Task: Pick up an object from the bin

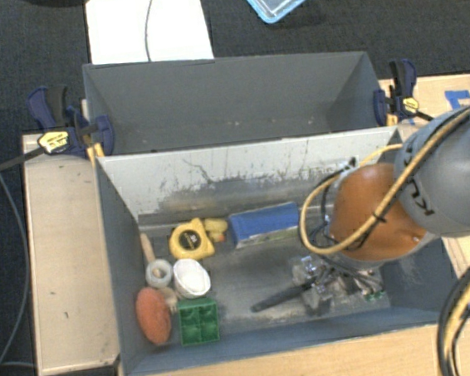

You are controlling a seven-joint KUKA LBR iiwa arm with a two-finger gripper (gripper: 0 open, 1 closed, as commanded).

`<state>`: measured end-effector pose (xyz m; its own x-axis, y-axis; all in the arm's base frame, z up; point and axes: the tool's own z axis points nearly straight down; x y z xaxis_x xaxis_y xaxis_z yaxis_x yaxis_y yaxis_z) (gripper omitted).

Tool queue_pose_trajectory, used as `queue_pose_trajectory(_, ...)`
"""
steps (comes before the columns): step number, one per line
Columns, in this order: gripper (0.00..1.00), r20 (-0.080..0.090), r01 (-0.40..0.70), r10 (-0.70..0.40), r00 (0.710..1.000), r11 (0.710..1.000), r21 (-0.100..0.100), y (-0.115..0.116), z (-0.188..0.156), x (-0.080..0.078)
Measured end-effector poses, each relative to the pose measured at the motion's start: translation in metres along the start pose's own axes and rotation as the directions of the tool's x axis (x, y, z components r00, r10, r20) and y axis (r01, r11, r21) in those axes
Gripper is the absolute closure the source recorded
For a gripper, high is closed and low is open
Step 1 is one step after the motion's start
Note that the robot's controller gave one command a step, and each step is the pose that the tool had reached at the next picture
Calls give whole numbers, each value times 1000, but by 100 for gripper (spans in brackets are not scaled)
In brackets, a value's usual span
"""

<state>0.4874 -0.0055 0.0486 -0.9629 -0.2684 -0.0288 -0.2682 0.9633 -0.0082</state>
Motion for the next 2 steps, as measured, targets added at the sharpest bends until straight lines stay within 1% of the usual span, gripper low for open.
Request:
queue_pose_trajectory(1,100,-2,43,-43,999,999,0,1,-3,1)
queue_pose_trajectory(2,100,-12,106,-106,994,994,-5,-4,-70,-5)
